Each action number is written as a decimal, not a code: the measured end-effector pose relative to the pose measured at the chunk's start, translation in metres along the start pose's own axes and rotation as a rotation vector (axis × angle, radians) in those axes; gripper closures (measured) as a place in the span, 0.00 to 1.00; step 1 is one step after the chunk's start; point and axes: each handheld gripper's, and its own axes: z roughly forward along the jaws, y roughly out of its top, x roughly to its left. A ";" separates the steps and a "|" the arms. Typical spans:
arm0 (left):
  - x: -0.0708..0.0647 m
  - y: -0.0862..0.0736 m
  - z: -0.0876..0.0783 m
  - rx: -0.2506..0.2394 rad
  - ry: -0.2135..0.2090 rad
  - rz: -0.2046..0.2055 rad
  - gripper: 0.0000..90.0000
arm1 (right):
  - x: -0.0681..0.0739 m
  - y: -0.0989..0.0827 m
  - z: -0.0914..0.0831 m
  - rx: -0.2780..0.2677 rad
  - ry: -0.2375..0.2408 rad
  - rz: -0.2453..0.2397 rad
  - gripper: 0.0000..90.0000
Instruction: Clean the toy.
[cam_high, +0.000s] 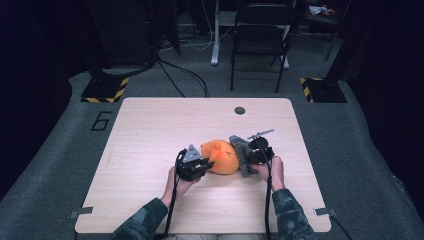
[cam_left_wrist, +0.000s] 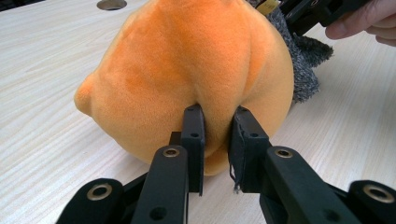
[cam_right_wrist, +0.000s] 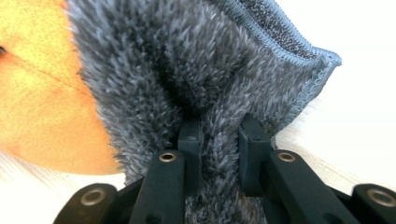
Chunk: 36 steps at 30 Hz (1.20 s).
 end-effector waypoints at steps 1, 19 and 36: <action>0.001 0.000 0.000 0.002 -0.001 0.003 0.86 | 0.000 0.001 -0.002 -0.002 -0.003 -0.008 0.83; 0.002 -0.001 -0.001 0.000 0.006 -0.010 0.86 | 0.067 0.030 -0.047 -0.183 0.040 -0.200 0.82; 0.002 -0.002 0.000 -0.002 0.003 -0.012 0.86 | 0.017 0.012 -0.015 -0.023 -0.012 -0.069 0.82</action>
